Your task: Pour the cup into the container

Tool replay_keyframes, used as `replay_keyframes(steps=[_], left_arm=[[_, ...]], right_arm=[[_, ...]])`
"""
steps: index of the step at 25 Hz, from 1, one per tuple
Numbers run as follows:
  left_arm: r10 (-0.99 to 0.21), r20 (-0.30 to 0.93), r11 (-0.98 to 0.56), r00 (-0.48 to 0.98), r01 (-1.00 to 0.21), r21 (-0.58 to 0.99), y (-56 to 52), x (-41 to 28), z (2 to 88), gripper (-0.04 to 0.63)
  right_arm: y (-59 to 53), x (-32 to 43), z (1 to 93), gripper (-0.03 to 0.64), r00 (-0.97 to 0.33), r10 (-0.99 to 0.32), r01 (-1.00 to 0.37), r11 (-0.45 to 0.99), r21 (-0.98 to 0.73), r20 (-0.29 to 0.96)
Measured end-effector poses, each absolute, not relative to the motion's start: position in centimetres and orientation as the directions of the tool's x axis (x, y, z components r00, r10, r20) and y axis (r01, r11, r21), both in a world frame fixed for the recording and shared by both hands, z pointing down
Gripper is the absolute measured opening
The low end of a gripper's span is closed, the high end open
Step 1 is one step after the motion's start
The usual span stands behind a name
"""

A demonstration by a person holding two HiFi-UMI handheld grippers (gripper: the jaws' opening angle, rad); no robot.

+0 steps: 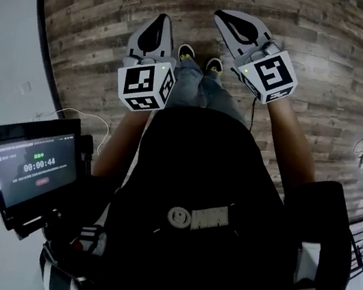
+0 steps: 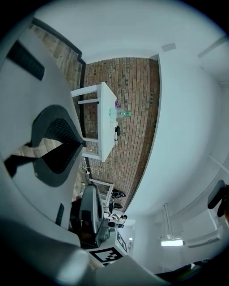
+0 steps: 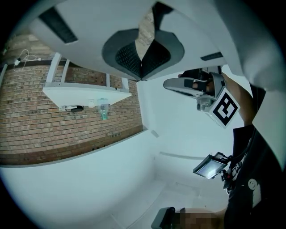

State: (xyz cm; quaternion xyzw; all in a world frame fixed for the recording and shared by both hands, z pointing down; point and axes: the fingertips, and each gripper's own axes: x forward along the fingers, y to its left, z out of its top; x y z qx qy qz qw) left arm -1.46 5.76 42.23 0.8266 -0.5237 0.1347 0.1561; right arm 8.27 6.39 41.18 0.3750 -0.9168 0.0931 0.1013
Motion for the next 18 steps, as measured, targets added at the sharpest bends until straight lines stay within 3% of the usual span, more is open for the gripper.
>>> replay_keyframes(steps=[18], left_arm=[[-0.785, 0.427, -0.433, 0.449, -0.89, 0.141, 8.5, -1.5, 43.4, 0.0]], right_arm=[[10.7, 7.4, 43.9, 0.008, -0.685, -0.657, -0.724, 0.664, -0.187, 0.315]])
